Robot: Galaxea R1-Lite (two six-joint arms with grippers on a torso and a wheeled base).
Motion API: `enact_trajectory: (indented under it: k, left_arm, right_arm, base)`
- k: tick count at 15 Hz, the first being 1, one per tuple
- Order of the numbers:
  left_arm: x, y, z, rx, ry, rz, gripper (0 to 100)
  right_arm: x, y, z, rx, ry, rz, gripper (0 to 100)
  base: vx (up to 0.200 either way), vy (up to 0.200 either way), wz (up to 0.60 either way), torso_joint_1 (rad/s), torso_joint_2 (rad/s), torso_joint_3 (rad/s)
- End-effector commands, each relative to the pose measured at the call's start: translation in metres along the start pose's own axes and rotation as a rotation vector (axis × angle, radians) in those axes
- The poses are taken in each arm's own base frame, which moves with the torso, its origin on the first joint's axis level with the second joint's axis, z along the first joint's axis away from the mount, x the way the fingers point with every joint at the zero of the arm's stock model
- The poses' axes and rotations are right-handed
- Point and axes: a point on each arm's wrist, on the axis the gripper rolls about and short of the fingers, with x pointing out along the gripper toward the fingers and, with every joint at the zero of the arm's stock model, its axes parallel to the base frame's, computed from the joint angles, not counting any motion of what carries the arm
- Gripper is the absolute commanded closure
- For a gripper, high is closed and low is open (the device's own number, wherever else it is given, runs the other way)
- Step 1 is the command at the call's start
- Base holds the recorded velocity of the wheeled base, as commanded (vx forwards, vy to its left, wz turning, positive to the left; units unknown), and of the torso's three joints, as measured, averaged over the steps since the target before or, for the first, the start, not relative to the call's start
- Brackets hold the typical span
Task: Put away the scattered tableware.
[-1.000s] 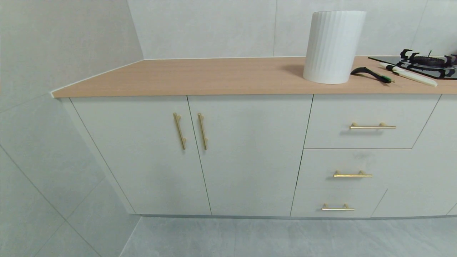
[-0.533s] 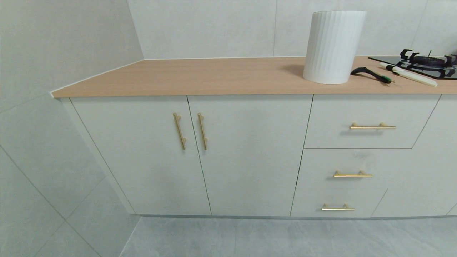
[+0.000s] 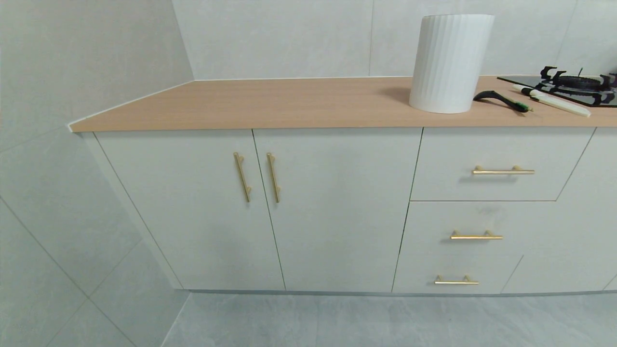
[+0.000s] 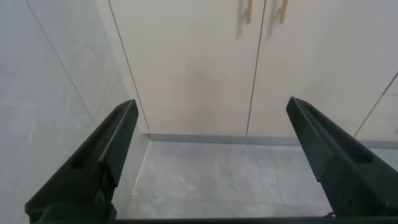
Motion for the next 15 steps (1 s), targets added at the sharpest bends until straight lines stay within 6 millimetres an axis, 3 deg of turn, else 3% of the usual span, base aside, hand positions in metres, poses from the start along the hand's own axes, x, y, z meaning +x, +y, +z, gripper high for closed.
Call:
enact_trajectory:
  k: [1,4,13,15]
  left_arm:
    - [0.0001,0.0000,0.0000,-0.006,0.002,0.001,0]
    - [0.0001,0.0000,0.0000,-0.002,0.002,0.001,0]
    - [0.0001,0.0000,0.0000,-0.018,0.002,0.001,0]
    - [0.0001,0.0000,0.0000,-0.029,0.002,0.001,0]
  right_arm:
    - [0.0001,0.0000,0.0000,0.001,0.002,0.002,0]
    - [0.0001,0.0000,0.0000,0.001,0.002,0.002,0]
    - [0.0001,0.0001,0.0000,-0.004,0.002,0.005,0]
    - [0.0001,0.0001,0.0000,-0.004,0.002,0.005,0]
  base:
    - [0.000,0.000,0.00,0.000,0.00,0.000]
    - [0.000,0.000,0.00,0.000,0.00,0.000]
    - [0.000,-0.200,0.00,0.002,0.00,0.002]
    - [0.000,0.000,0.00,0.000,0.00,0.000]
